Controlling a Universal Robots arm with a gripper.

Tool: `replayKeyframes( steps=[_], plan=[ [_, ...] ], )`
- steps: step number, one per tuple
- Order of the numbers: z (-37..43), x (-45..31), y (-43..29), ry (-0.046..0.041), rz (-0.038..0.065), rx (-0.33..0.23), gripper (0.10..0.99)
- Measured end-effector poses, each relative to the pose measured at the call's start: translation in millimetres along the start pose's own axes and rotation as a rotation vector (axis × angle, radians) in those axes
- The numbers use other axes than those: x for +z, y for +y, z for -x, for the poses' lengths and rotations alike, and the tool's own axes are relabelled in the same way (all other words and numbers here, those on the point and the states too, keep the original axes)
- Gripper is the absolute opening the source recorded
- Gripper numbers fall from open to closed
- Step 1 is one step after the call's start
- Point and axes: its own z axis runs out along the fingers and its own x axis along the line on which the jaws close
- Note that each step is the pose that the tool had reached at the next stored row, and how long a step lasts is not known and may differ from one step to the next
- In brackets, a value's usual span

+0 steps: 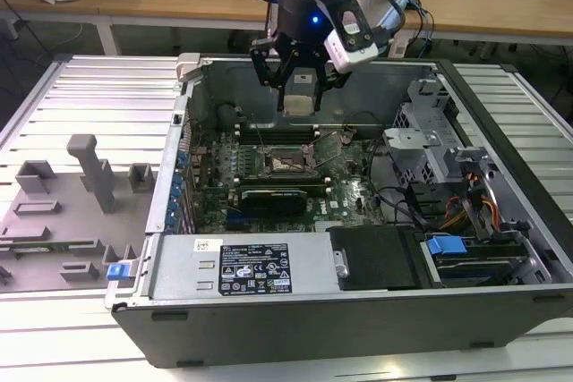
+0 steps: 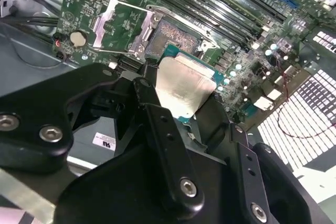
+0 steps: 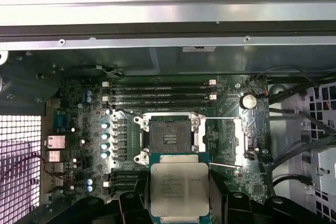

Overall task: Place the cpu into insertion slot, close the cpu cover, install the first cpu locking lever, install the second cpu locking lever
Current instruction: 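Place the cpu into insertion slot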

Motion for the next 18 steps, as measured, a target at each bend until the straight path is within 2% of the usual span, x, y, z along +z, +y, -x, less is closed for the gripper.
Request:
replayKeyframes(
  steps=[3, 4, 8, 12, 14, 15, 18],
  plan=[
    [-0.2, 9.5, -0.7, -0.0003, 0.000, 0.003, 0.541],
    [-0.4, 12.7, -1.0, -0.0019, 0.000, 0.021, 0.541],
    [-0.4, 14.3, -1.2, -0.0080, 0.000, 0.090, 0.541],
    [-0.3, 16.0, -1.3, -0.0190, 0.002, 0.213, 0.541],
    [-0.3, 16.5, -1.4, -0.0225, 0.002, 0.252, 0.541],
    [-0.3, 17.1, -1.4, -0.0260, 0.002, 0.292, 0.541],
    [-0.3, 17.8, -1.5, -0.0310, 0.003, 0.348, 0.541]
  ],
)
